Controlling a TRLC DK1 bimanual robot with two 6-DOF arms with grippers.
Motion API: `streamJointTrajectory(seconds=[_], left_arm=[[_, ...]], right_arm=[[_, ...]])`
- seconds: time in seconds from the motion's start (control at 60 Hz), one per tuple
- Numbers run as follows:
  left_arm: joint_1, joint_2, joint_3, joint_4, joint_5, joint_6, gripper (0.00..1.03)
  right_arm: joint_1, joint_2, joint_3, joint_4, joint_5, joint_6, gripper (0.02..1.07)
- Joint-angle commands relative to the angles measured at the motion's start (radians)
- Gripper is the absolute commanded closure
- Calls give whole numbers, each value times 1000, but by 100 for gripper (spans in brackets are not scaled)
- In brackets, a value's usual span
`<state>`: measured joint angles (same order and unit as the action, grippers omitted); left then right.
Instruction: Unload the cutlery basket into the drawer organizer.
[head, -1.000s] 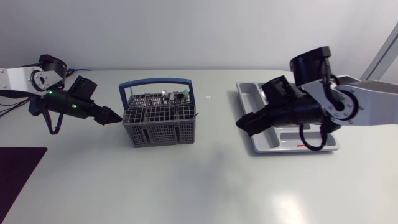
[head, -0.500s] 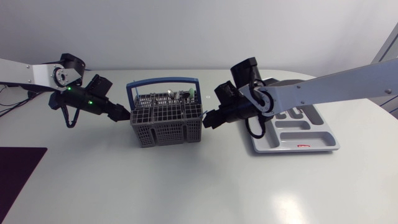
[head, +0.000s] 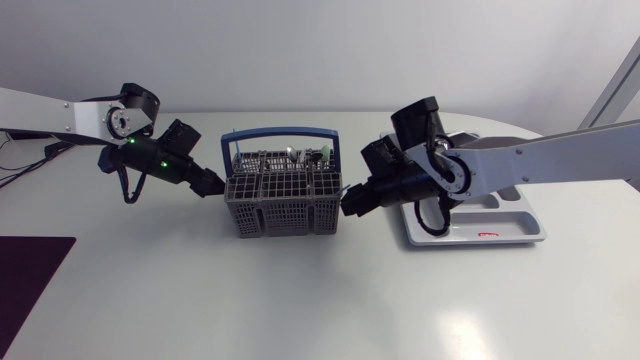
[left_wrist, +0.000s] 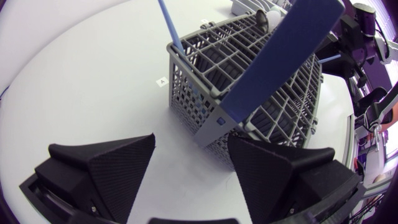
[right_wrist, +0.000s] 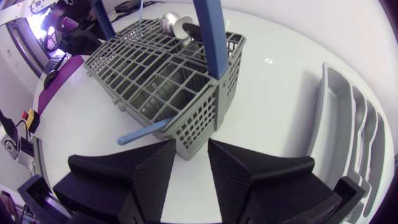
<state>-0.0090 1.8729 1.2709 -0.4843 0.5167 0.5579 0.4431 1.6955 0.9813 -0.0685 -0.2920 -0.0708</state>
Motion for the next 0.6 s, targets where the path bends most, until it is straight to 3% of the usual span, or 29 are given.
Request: streamJointTrajectory(seconds=[0.0, 0.25, 0.467, 0.583], left_arm=[[-48, 6, -15, -5, 40, -10, 18], [-85, -84, -150, 50, 36, -10, 18], [-16, -95, -142, 59, 36, -15, 18], [14, -121, -151, 58, 36, -13, 17]], right_arm=[[26, -23, -53, 29, -41, 28, 65], [40, -146, -150, 27, -36, 45, 65], [16, -272, -204, 19, -6, 40, 64], [-6, -313, -181, -40, 33, 39, 36]])
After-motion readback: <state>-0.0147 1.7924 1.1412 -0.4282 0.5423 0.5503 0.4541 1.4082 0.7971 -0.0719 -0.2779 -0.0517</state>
